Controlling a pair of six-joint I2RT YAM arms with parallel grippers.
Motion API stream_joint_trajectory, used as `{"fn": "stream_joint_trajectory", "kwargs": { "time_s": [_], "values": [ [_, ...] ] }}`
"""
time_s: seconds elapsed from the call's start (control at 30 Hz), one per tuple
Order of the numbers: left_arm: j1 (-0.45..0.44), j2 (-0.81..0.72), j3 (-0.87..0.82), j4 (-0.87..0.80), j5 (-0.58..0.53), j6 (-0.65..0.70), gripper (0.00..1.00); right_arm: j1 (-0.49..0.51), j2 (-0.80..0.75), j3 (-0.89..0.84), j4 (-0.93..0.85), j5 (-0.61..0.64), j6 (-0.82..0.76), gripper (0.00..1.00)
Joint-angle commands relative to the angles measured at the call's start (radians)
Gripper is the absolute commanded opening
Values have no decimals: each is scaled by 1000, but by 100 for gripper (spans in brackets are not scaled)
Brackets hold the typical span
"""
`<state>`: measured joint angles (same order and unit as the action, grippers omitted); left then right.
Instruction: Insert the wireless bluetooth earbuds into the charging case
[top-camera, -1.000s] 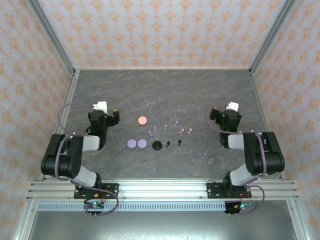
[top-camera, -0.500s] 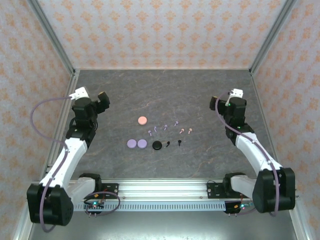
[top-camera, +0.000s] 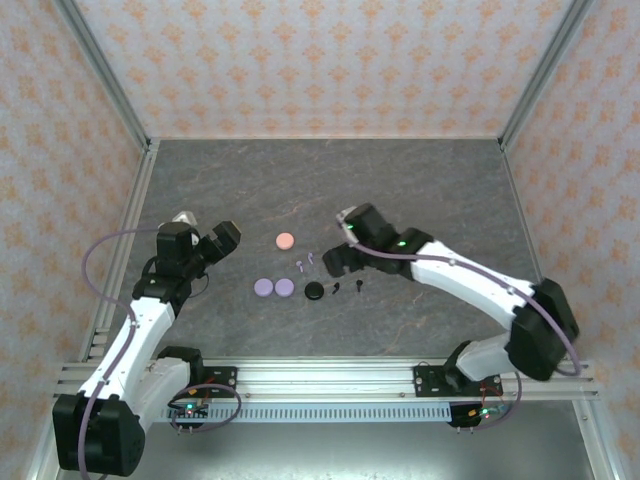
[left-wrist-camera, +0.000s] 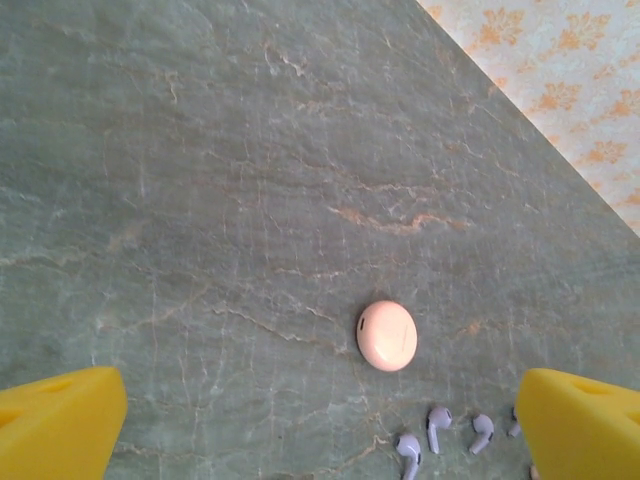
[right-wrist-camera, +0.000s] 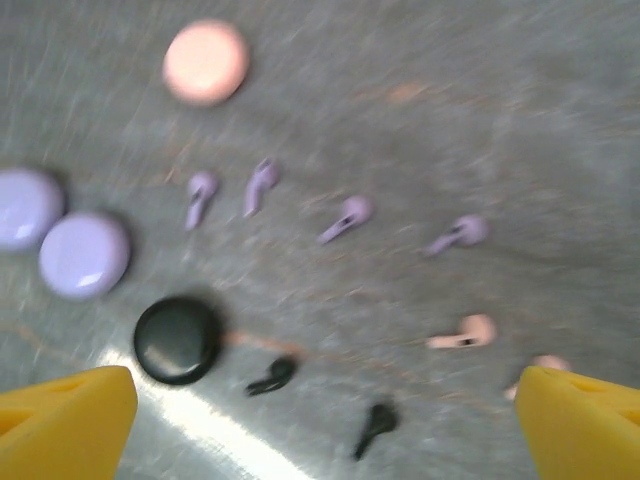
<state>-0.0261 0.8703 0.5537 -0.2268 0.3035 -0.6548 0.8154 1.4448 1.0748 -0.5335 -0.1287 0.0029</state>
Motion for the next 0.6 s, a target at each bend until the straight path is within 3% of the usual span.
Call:
{"fn": "stream_joint_trajectory", "kwargs": {
  "time_s": [0.0, 0.23, 0.57],
  "values": [
    [-6, -14, -3, -12, 24, -20, 100, 70, 116, 95, -171, 26, 6, 95],
    [-11, -8, 11, -36, 8, 4, 100, 156, 320, 217, -228, 6, -40, 88],
    [-14, 3, 14, -40, -2, 4, 100, 169, 449, 303, -253, -17, -76, 77]
  ]
}}
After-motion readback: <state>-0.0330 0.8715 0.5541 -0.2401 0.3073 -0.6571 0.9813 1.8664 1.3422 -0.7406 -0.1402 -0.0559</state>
